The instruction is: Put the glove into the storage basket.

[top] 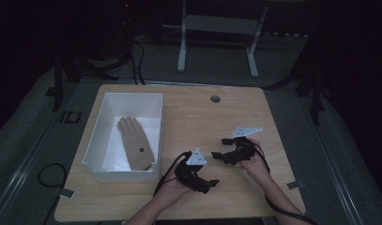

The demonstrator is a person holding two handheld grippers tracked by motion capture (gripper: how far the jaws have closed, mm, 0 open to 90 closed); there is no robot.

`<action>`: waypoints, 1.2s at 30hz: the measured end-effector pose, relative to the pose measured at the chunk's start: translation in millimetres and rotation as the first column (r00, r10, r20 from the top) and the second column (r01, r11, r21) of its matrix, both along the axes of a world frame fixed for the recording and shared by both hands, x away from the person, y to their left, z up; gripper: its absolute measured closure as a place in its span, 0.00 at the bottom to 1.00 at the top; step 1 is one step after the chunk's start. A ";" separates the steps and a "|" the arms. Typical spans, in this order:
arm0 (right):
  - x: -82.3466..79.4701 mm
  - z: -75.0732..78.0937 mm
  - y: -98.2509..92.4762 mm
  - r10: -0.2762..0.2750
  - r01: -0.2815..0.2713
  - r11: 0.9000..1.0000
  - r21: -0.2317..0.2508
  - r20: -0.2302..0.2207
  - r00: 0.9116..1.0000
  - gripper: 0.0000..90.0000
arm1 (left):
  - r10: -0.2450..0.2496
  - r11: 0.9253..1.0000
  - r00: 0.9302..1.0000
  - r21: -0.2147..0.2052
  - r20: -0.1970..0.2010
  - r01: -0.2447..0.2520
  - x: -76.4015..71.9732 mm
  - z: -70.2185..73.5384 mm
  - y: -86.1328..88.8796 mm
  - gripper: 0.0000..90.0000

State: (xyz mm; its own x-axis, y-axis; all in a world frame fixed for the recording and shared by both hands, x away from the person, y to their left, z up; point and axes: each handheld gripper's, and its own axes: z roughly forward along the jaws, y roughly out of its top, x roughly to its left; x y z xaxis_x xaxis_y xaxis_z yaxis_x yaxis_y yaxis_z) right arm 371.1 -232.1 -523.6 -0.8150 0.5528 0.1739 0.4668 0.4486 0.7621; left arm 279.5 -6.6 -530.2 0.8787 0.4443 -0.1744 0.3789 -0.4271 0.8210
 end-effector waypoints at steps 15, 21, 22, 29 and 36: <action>-16.5 -26.0 -25.5 -0.009 0.009 1.000 -0.014 -0.006 1.000 0.16 | -0.028 0.999 1.000 0.028 -0.007 0.029 -3.7 -30.5 -10.5 0.16; -22.1 -27.0 -43.3 -0.029 0.029 0.999 -0.017 0.027 0.999 0.16 | -0.023 0.999 1.000 0.041 0.010 0.022 -3.9 -33.1 -12.6 0.16; -23.2 -27.4 -46.1 -0.029 0.029 0.999 -0.017 0.024 0.999 0.16 | -0.024 0.999 1.000 0.042 0.012 0.024 -3.7 -33.6 -12.8 0.16; -29.2 -32.7 -58.2 -0.030 0.031 0.999 -0.025 0.028 0.999 0.16 | -0.023 0.999 1.000 0.037 0.008 0.023 -3.6 -38.7 -13.7 0.16; -30.5 -34.1 -66.0 -0.048 0.048 0.999 0.012 0.042 0.998 0.15 | -0.002 1.000 1.000 0.008 0.022 0.002 -5.2 -38.7 -8.5 0.16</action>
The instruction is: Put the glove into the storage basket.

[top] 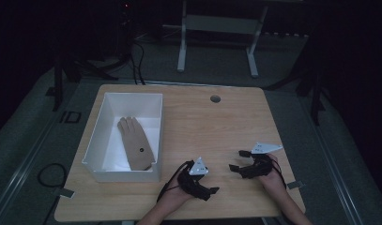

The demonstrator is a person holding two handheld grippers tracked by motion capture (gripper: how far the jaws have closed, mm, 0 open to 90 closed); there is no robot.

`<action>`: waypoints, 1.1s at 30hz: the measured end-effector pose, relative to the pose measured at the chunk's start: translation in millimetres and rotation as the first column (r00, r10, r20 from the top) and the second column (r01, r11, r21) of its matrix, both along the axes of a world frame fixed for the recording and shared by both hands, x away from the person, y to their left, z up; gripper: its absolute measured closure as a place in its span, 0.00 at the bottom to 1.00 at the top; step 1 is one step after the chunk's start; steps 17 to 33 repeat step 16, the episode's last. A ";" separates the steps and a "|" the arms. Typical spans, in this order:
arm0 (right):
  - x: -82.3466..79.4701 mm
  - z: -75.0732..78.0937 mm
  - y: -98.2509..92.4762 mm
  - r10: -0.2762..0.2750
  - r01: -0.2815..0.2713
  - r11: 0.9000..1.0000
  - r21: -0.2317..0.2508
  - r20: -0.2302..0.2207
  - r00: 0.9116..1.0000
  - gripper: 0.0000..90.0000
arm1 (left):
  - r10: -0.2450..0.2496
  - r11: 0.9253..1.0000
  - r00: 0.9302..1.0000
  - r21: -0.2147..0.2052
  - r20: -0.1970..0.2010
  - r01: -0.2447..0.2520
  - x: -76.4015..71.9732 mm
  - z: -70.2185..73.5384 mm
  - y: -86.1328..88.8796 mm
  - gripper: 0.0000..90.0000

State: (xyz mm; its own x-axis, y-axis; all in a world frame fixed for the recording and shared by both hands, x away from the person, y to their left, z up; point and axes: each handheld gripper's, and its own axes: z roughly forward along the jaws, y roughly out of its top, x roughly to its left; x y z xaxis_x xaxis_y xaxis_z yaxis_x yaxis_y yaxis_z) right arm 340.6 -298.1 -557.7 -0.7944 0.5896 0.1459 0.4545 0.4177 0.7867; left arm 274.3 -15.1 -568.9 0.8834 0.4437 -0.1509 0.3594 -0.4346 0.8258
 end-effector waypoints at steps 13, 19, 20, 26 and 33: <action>-1.2 -4.4 -1.5 -0.022 0.023 1.000 -0.006 0.039 0.999 0.15 | 0.018 1.000 0.999 0.000 0.040 -0.018 -3.4 0.0 10.7 0.16; -0.7 -4.6 -1.1 -0.022 0.022 1.000 -0.012 0.036 0.999 0.15 | 0.014 1.000 0.999 0.000 0.046 -0.014 -3.2 -0.1 10.3 0.16; -0.7 -4.6 -1.1 -0.022 0.022 1.000 -0.012 0.036 0.999 0.15 | 0.014 1.000 0.999 0.000 0.046 -0.014 -3.2 -0.1 10.3 0.16; -0.7 -4.6 -1.1 -0.022 0.022 1.000 -0.012 0.036 0.999 0.15 | 0.014 1.000 0.999 0.000 0.046 -0.014 -3.2 -0.1 10.3 0.16; -0.7 -4.6 -1.1 -0.022 0.022 1.000 -0.012 0.036 0.999 0.15 | 0.014 1.000 0.999 0.000 0.046 -0.014 -3.2 -0.1 10.3 0.16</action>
